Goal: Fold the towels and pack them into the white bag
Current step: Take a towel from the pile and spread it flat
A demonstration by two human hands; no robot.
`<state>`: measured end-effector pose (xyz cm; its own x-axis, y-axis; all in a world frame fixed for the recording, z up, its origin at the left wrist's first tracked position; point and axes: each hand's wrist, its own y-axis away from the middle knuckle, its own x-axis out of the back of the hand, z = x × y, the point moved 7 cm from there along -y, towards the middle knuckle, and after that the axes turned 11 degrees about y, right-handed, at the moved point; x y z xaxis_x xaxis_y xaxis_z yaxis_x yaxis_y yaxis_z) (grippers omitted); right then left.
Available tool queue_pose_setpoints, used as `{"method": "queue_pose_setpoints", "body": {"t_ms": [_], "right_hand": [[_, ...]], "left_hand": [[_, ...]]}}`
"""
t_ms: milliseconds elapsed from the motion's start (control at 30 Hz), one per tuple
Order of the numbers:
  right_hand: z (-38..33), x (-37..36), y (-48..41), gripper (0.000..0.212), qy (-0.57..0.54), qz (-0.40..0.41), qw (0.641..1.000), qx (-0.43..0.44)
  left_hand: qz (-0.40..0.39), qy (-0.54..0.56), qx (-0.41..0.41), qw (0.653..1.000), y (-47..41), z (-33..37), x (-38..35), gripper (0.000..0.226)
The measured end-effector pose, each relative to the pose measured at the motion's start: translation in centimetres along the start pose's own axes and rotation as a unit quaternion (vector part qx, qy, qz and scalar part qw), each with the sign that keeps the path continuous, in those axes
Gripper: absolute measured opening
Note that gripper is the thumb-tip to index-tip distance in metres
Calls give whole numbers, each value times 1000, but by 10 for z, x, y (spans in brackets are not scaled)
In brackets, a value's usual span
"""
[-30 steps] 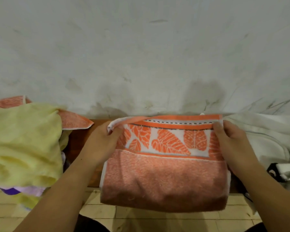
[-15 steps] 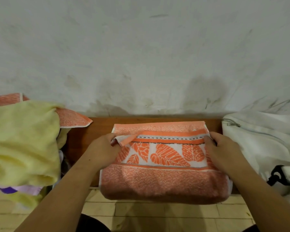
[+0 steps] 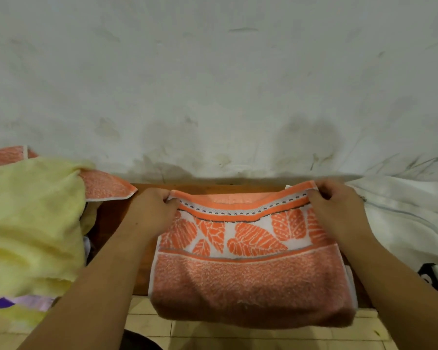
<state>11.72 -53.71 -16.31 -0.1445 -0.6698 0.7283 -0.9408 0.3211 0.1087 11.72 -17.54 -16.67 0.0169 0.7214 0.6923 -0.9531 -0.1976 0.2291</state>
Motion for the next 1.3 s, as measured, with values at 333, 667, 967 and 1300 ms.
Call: {"method": "queue_pose_setpoints", "body": {"t_ms": [333,667,967,1300], "right_hand": [[34,-17,-27,9,13,9,998,-68],[23,-26,-28,9,93,41,994,-25],[29,-38,-35,16,207,-54,977,-17],[22,-8,-26,15,-78,-7,997,26]], "left_hand": [[79,61,21,995,-19,-25,-1,21],[159,80,39,983,-23,-31,-4,11],[79,21,29,996,-28,-35,-9,15],[77,348,51,933,-20,-29,17,21]]}}
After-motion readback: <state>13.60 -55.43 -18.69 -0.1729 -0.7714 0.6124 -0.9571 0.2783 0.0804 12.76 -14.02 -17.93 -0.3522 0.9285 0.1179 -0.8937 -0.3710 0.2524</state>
